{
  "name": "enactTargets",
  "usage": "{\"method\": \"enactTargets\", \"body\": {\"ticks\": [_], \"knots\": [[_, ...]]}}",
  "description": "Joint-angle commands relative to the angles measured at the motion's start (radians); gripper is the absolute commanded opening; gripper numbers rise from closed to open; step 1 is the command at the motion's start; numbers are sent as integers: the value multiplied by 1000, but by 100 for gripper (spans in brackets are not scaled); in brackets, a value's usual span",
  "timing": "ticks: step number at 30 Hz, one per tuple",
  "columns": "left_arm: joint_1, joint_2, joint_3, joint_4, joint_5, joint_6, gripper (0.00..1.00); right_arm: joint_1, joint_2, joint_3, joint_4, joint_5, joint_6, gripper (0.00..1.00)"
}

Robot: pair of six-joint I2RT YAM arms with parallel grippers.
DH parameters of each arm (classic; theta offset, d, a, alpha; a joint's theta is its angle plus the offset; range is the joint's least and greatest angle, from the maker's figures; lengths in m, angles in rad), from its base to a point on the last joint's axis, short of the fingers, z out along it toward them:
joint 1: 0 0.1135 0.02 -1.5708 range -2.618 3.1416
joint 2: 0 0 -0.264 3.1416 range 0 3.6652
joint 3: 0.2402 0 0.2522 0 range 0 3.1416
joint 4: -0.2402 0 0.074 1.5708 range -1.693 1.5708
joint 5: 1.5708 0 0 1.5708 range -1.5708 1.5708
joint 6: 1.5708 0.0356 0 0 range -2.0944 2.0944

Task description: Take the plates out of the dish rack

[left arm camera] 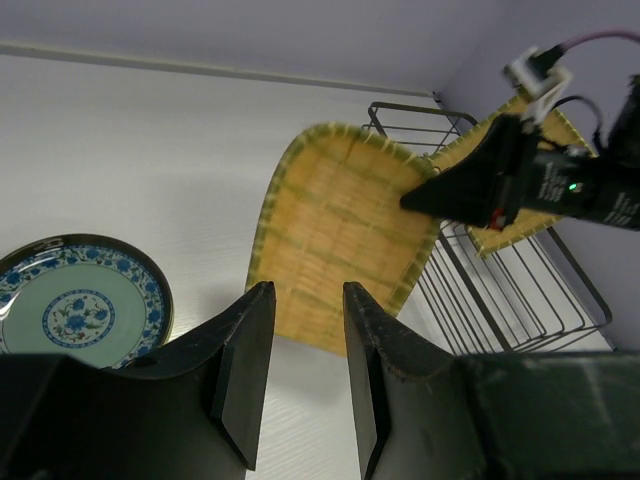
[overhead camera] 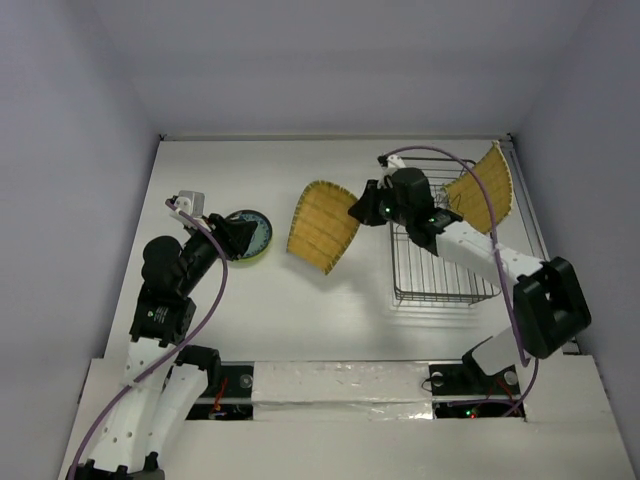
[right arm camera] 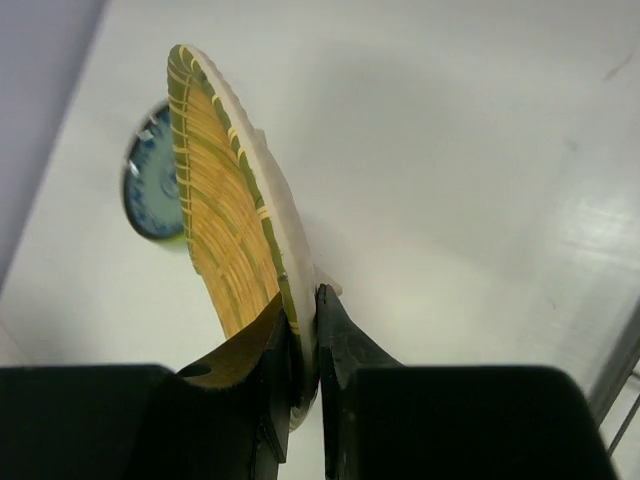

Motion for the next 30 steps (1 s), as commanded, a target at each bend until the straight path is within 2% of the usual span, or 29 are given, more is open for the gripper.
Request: {"method": "enactTargets", "body": {"ticks": [1, 9, 14, 19, 20, 23, 27, 30], "knots": [[5, -16, 22, 33, -5, 7, 30, 51, 19, 40, 92, -105, 2, 0], [5, -11, 21, 36, 4, 6, 30, 85, 155, 74, -27, -151, -69, 0], [5, -11, 21, 36, 6, 4, 30, 85, 258, 98, -101, -62, -89, 5], [5, -11, 21, 36, 7, 4, 30, 85, 289, 88, -80, 8, -78, 26], [5, -11, 21, 36, 7, 6, 30, 85, 263, 78, -61, 28, -72, 40], [5, -12, 21, 37, 10, 6, 30, 85, 226, 67, -61, 59, -71, 59], [5, -16, 21, 36, 9, 6, 30, 85, 165, 64, -61, 108, -72, 71], [5, -17, 21, 34, 9, 4, 30, 85, 97, 58, -64, 111, -75, 72]]}}
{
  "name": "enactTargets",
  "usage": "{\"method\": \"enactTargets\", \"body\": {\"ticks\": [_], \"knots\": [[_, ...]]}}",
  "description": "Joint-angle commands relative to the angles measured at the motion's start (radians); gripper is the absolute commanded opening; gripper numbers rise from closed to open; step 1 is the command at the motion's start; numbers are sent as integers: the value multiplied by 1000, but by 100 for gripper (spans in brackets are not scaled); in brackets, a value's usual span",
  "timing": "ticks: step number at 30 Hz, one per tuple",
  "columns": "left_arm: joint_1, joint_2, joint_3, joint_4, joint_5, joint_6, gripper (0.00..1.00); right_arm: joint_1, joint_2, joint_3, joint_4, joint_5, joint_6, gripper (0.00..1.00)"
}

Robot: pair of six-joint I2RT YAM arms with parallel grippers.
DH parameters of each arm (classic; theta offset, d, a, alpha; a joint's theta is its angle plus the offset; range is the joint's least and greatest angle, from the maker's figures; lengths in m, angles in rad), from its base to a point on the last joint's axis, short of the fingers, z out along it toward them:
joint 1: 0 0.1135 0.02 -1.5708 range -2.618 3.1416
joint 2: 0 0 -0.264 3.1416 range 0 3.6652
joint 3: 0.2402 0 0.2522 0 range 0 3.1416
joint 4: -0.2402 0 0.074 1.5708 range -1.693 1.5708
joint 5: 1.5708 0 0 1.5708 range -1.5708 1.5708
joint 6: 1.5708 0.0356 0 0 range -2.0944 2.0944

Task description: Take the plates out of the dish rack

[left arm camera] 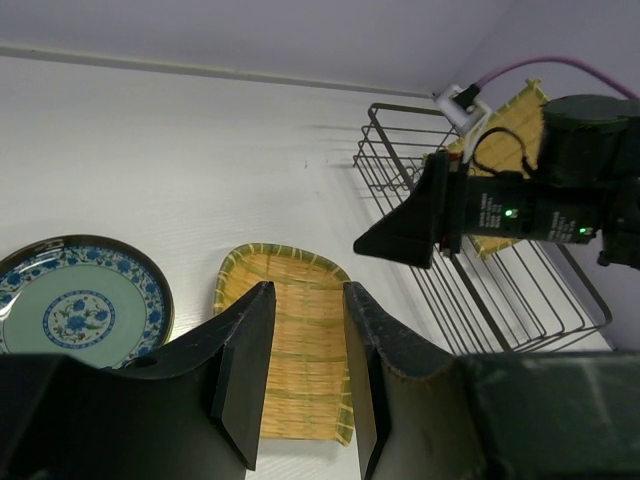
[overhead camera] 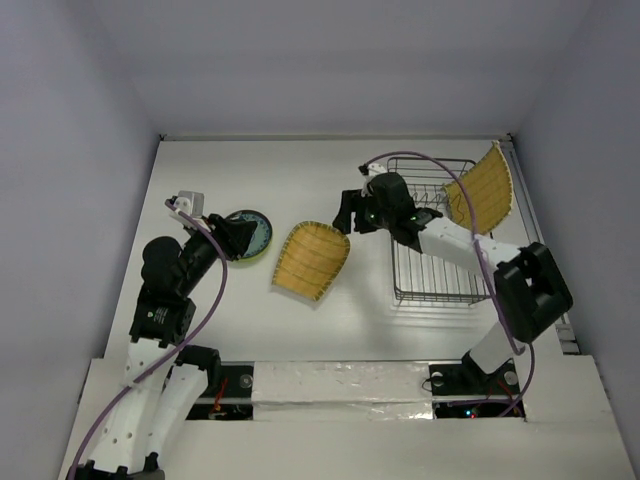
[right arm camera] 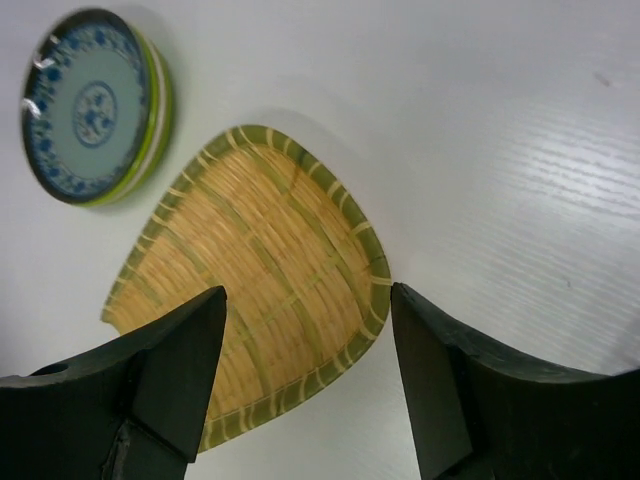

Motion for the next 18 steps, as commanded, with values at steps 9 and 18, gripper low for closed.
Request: {"method": "enactTargets", "body": {"ticks": [9, 18], "knots": [[5, -19, 19, 35, 8, 4, 30, -70, -524, -79, -16, 585, -29, 0], [5, -23, 19, 35, 7, 4, 30, -414, -678, -140, -139, 794, -57, 40]]}}
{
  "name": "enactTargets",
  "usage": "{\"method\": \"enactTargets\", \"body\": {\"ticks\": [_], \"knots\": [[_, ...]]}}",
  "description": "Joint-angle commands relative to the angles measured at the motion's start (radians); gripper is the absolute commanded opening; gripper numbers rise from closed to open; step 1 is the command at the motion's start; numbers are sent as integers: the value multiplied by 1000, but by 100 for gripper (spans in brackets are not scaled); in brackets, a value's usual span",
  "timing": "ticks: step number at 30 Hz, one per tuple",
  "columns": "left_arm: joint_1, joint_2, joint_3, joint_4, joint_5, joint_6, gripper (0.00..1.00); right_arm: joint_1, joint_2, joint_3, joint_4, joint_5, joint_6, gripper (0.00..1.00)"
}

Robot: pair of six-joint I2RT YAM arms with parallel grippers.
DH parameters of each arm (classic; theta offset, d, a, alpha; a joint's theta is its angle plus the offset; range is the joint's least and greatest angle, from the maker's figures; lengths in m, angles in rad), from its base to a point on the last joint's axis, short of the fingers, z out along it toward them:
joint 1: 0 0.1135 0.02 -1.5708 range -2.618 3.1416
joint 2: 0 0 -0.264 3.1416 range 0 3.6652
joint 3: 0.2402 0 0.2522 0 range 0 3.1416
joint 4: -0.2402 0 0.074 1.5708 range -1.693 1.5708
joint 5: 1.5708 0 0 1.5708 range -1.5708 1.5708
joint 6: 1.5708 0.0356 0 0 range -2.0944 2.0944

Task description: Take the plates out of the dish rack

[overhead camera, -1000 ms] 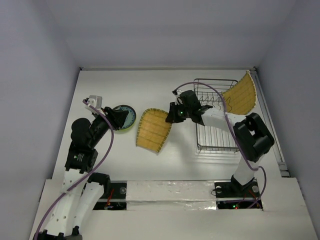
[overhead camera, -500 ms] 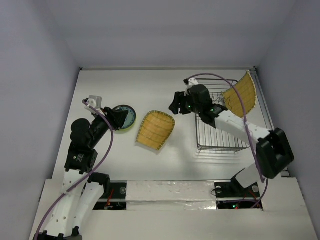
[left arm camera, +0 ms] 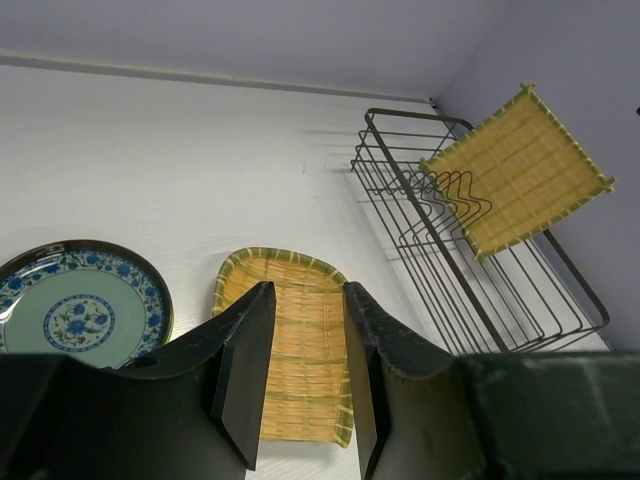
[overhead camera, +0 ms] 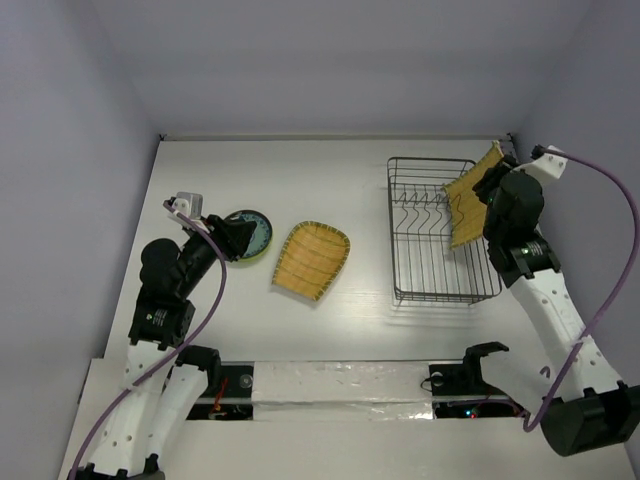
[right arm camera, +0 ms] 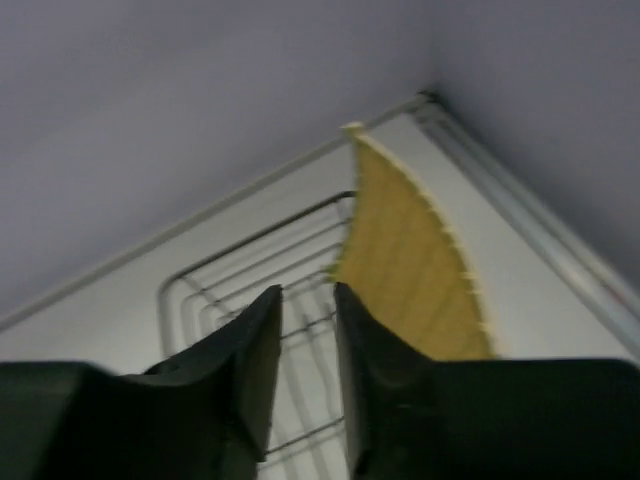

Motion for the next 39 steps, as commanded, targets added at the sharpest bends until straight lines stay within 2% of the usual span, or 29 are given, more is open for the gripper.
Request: {"method": "enactTargets", "body": {"ticks": [1, 3, 6, 10, 14, 17, 19, 20, 23, 26, 27, 29, 31, 35, 39], "knots": [[5, -8, 19, 37, 6, 3, 30, -44, 20, -18, -91, 152, -33, 56], [-5, -4, 19, 37, 6, 4, 30, -89, 39, -28, -89, 155, -30, 83], [-5, 2, 19, 38, 8, 3, 30, -136, 60, -54, -51, 94, 2, 84], [-14, 5, 19, 37, 6, 4, 30, -146, 60, -136, -37, 179, 30, 83], [-23, 10, 20, 41, 14, 0, 30, -155, 25, -182, 30, 176, 27, 83], [-23, 5, 19, 38, 9, 1, 30, -184, 91, -155, 29, 129, 39, 81], [-23, 2, 19, 37, 8, 3, 30, -184, 124, -150, 46, 147, 42, 75], [-23, 2, 20, 35, 6, 1, 30, -184, 147, -141, 53, 164, 45, 67], [-23, -1, 21, 35, 8, 3, 30, -184, 167, -147, 98, 179, 27, 60], [-23, -5, 22, 34, 5, 3, 30, -184, 189, -135, 98, 190, 21, 39], [-23, -8, 22, 32, 3, 3, 30, -184, 189, -133, 98, 190, 20, 25], [-23, -13, 24, 26, -4, 4, 30, -184, 171, -140, 137, 198, 2, 16], [-23, -11, 24, 26, -4, 6, 30, -184, 138, -127, 142, 204, -39, 1], [-23, -10, 24, 29, -3, 4, 30, -184, 120, -58, 112, 236, -94, 0], [-23, -10, 22, 30, -3, 6, 30, -184, 91, -57, 187, 147, -128, 0]]}}
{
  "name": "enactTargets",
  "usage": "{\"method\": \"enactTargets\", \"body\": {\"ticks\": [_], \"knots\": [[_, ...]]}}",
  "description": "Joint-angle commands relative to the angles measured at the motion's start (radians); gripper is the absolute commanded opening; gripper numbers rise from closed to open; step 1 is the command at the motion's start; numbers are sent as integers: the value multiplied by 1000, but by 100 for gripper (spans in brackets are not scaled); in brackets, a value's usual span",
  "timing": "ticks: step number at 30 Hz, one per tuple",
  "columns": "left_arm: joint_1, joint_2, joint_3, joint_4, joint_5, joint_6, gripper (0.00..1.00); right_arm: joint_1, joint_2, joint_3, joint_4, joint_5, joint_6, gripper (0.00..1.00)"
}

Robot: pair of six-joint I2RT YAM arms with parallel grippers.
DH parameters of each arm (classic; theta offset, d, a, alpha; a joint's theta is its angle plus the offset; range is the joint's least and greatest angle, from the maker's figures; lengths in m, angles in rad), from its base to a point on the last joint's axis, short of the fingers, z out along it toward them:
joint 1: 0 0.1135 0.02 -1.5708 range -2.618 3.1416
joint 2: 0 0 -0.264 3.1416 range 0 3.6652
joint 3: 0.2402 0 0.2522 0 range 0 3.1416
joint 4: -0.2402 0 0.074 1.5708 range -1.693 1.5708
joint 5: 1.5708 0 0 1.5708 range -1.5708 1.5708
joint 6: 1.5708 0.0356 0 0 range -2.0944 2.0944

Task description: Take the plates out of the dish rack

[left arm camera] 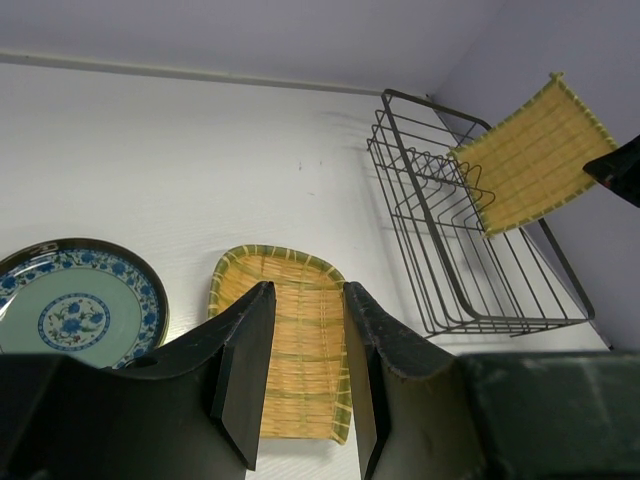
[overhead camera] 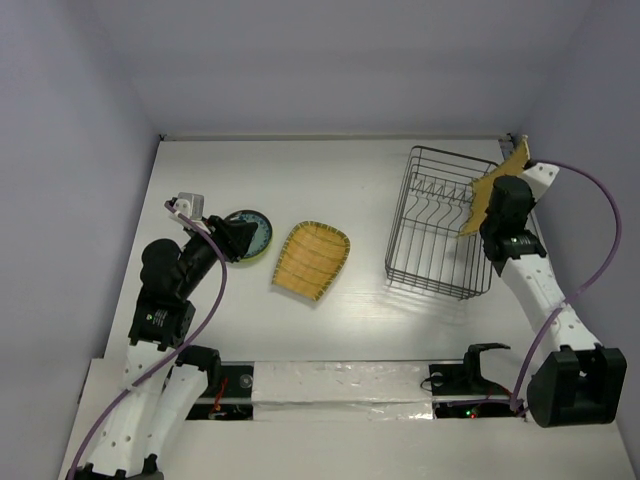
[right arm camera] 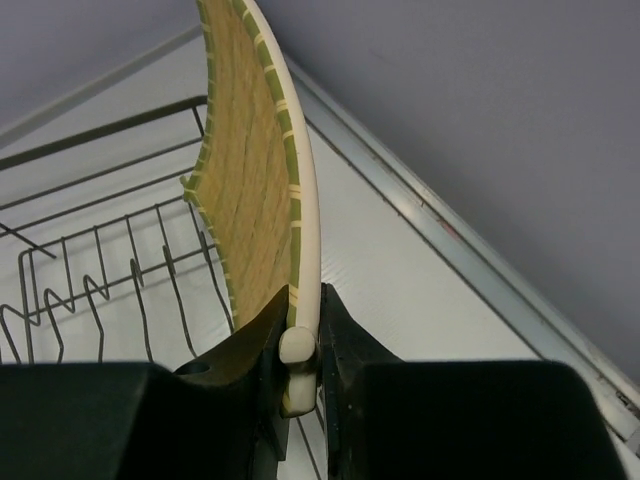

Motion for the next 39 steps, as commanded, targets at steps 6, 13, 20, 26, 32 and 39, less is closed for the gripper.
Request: {"method": "enactTargets", "body": {"ticks": [6, 13, 20, 26, 32, 39], "knots": [[-7, -9, 22, 34, -6, 4, 30, 81, -39, 105, 211, -115, -83, 0], [-7, -3, 22, 35, -3, 4, 30, 163, -89, 103, 251, 52, -164, 0], [-7, -1, 22, 35, -6, 4, 30, 247, -191, 229, 202, 91, -226, 0], [-7, 0, 22, 37, -3, 4, 30, 258, -227, 252, 99, -361, -21, 0], [4, -6, 25, 26, -21, 11, 30, 392, -105, 183, 192, -816, 142, 0], [31, -15, 45, 12, -58, 21, 30, 546, 51, 108, 326, -944, 245, 0]]}}
